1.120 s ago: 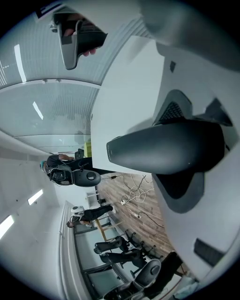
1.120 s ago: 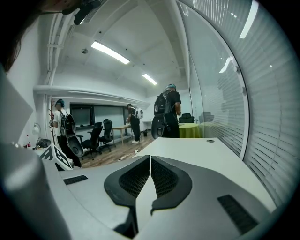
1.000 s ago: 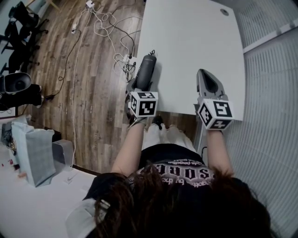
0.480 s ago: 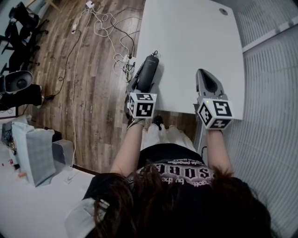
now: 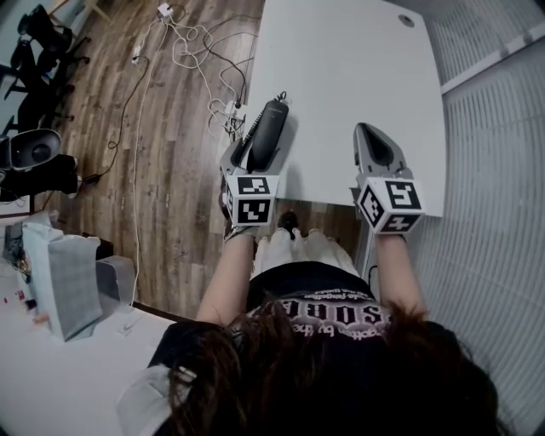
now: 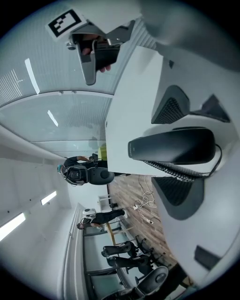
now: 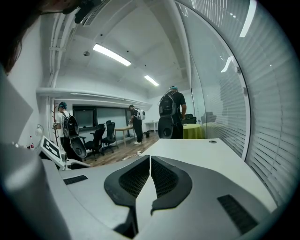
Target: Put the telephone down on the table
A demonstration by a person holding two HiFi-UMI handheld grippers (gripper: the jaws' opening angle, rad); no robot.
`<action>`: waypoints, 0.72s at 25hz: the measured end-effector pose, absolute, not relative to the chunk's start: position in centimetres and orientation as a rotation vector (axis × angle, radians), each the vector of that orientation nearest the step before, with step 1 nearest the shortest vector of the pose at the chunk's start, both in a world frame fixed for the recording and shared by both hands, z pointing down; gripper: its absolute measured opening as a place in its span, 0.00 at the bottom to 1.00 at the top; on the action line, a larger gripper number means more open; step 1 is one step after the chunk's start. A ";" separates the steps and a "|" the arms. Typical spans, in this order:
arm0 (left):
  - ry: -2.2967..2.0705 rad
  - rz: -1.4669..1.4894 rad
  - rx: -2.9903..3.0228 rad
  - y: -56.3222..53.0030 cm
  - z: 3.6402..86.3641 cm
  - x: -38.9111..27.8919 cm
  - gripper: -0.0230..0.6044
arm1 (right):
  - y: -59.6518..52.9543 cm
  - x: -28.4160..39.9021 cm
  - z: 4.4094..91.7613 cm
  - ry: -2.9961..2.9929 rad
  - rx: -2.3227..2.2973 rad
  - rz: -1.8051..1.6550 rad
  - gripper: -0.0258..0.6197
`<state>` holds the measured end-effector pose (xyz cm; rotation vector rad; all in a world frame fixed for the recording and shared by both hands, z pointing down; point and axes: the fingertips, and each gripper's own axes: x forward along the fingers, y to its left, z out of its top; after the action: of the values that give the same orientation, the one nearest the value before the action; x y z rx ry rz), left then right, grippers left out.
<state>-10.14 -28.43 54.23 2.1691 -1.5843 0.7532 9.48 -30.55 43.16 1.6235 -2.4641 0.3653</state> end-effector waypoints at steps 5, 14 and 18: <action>-1.605 0.523 2.288 -29.3 47.9 -9.1 0.50 | -30.8 9.7 42.7 -2.481 1.627 0.359 0.09; -1.595 0.387 2.474 -28.9 39.5 -6.9 0.27 | -30.6 9.2 40.9 -2.513 1.624 0.268 0.09; -1.597 0.369 2.527 -28.5 37.2 -6.2 0.10 | -30.5 9.4 39.3 -2.536 1.639 0.232 0.09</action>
<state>-6.17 -28.49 37.16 2.5270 -1.5967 0.3693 9.43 -30.52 39.30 1.6393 -2.5358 0.2324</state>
